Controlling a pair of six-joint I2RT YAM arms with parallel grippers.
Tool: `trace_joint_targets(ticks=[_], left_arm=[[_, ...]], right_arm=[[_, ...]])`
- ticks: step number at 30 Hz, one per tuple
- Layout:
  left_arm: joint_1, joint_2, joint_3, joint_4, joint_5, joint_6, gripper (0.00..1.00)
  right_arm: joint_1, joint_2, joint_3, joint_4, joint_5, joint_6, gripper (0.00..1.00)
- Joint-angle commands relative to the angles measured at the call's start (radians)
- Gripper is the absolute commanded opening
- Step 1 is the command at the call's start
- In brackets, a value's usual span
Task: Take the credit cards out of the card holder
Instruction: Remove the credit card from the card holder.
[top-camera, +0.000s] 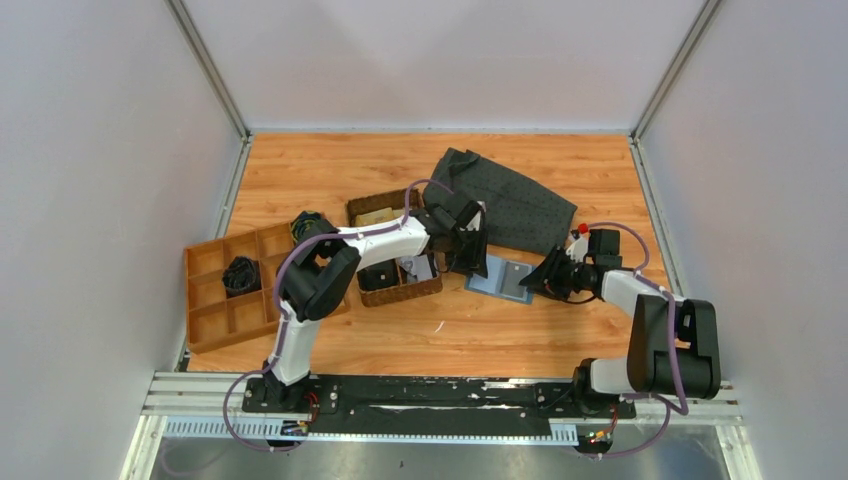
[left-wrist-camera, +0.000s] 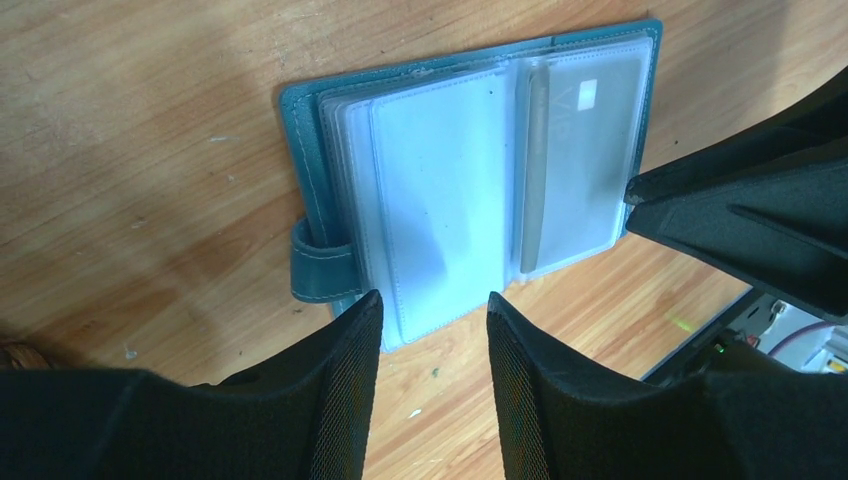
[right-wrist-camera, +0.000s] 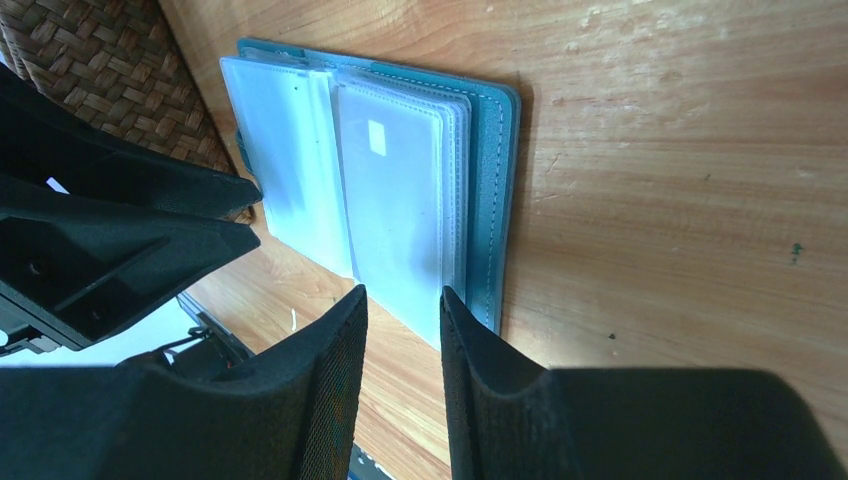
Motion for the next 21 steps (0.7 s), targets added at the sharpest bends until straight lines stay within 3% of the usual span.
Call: trace_joint_targets(ticks=[1, 21], left_arm=[[0.007, -0.030, 0.016, -0.035, -0.030, 0.025, 0.47], [0.007, -0.058, 0.013, -0.023, -0.008, 0.026, 0.47]], right_arm=[[0.016, 0.007, 0.015, 0.009, -0.006, -0.010, 0.35], [0.083, -0.038, 0.040, 0.060, -0.103, 0.052, 0.35]])
